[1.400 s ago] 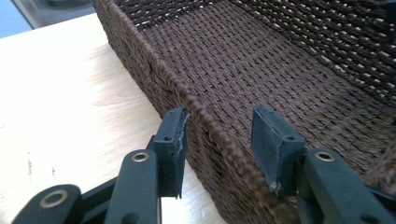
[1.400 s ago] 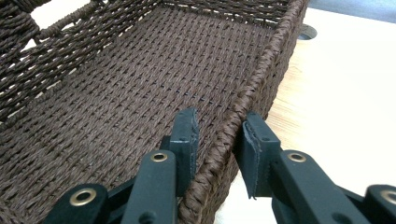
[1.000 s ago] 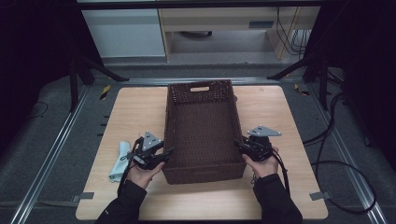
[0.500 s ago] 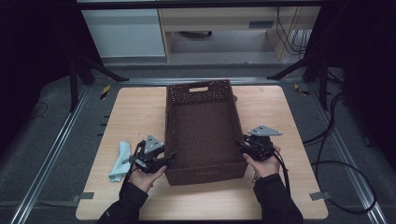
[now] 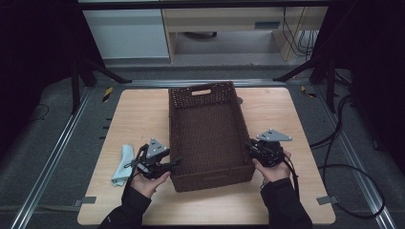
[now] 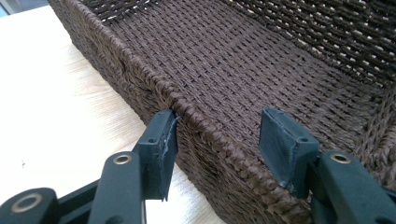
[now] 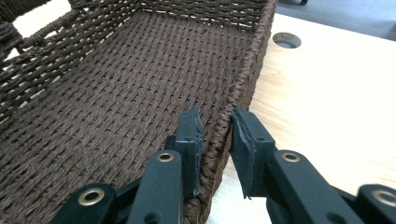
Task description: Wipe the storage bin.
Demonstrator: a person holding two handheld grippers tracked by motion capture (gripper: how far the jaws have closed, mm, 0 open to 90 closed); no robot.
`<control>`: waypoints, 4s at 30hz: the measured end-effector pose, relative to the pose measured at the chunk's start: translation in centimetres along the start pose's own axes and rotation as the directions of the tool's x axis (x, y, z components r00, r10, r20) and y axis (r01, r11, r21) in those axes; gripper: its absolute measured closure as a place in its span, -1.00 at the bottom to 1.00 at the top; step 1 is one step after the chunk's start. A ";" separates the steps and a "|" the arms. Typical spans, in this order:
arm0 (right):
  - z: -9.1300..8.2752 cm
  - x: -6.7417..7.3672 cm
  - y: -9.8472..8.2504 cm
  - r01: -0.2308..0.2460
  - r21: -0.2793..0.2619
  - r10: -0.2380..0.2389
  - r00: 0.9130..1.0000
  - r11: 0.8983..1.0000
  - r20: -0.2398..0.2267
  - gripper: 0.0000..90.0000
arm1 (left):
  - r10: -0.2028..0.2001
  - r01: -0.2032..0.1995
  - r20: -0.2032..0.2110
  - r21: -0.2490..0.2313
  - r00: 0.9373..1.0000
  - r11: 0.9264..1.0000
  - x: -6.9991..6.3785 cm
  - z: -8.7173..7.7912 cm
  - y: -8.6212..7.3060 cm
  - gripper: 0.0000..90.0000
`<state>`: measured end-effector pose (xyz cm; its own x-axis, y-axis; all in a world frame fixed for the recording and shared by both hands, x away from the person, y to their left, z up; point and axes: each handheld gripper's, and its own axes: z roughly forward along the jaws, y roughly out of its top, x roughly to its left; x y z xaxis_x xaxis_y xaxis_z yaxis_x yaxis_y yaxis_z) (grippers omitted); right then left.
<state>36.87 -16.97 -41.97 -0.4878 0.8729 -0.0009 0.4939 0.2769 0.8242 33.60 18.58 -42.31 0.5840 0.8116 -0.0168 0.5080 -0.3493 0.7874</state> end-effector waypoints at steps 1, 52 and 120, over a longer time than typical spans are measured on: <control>0.1 -0.1 0.0 -0.003 -0.001 0.003 1.000 1.000 0.001 0.64 | -0.001 0.001 0.000 0.002 1.000 1.000 0.0 0.0 0.0 -0.02; -2.1 -2.1 -0.2 -0.054 0.007 0.053 0.996 0.999 0.076 0.79 | 0.024 -0.018 0.074 -0.078 0.997 0.997 -0.7 -0.7 1.2 0.22; -1.7 -1.1 -1.1 -0.121 -0.042 0.125 0.985 0.992 0.118 -0.38 | -0.149 0.133 -0.144 -0.113 0.978 0.985 8.4 -4.1 -1.3 -0.05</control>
<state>35.68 -18.92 -41.90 -0.3337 0.9420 0.0352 0.5190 0.1524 0.8411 35.25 27.79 -41.01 0.4048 0.9133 -0.0448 0.5061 -0.1830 0.8428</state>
